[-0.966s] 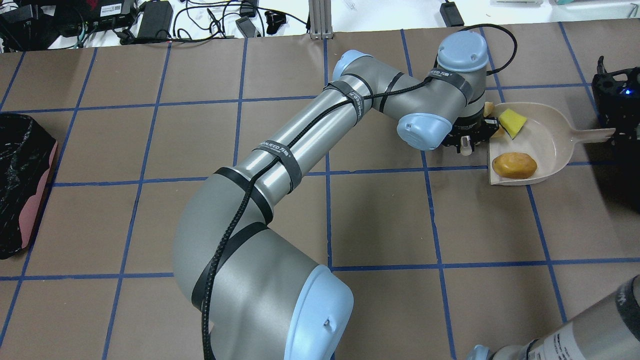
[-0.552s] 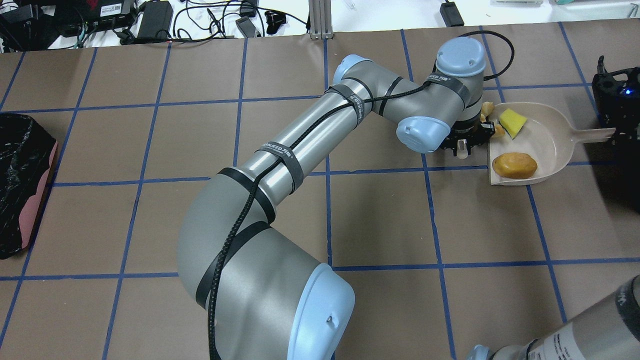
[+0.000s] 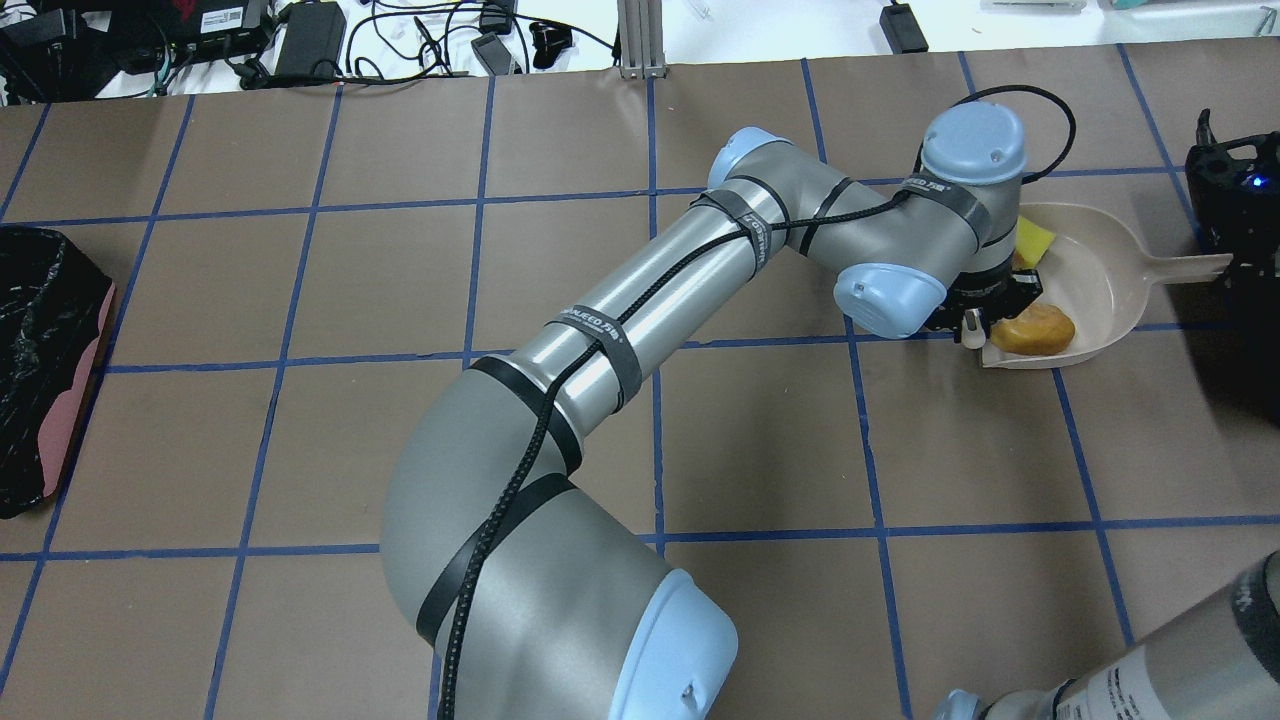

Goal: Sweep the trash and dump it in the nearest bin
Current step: 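Sweep the remaining trash pieces into the dustpan with the left gripper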

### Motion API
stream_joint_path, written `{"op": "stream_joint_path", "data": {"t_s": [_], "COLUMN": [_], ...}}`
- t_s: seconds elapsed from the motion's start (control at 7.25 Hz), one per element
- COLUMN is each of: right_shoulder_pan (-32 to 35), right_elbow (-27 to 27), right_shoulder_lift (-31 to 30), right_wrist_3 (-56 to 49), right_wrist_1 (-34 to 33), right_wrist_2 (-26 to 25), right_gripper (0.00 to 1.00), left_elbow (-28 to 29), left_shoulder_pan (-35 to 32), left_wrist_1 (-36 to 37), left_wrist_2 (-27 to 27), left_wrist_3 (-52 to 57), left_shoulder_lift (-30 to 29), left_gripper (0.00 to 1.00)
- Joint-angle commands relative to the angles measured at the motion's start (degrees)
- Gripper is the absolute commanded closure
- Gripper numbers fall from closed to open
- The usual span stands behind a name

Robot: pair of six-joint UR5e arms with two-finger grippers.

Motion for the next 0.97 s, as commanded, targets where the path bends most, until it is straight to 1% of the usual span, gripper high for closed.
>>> {"op": "stream_joint_path", "data": {"t_s": [0.0, 0.28, 0.55, 0.69, 0.83], "right_shoulder_pan": [0.00, 0.00, 0.00, 0.00, 0.00], "right_elbow": [0.00, 0.00, 0.00, 0.00, -0.52], "right_shoulder_lift": [0.05, 0.05, 0.05, -0.03, -0.21], "right_wrist_3": [0.01, 0.01, 0.01, 0.01, 0.01], "right_wrist_1": [-0.01, 0.08, 0.08, 0.00, 0.26], "right_wrist_2": [0.00, 0.18, 0.26, 0.26, 1.40], "right_gripper": [1.00, 1.00, 1.00, 1.00, 1.00], "left_elbow": [2.29, 2.92, 2.22, 1.61, 0.73], "left_shoulder_pan": [-2.73, -4.58, -4.50, -3.80, -2.14], "left_wrist_1": [0.33, 0.33, 0.07, -0.28, -1.94], "left_wrist_2": [-2.60, -4.10, -4.28, -4.37, -4.81], "left_wrist_3": [-4.13, -7.40, -6.27, -4.78, -4.33], "left_shoulder_lift": [-0.62, -0.28, 1.56, 2.61, 4.19], "left_gripper": [1.00, 1.00, 1.00, 1.00, 1.00]}}
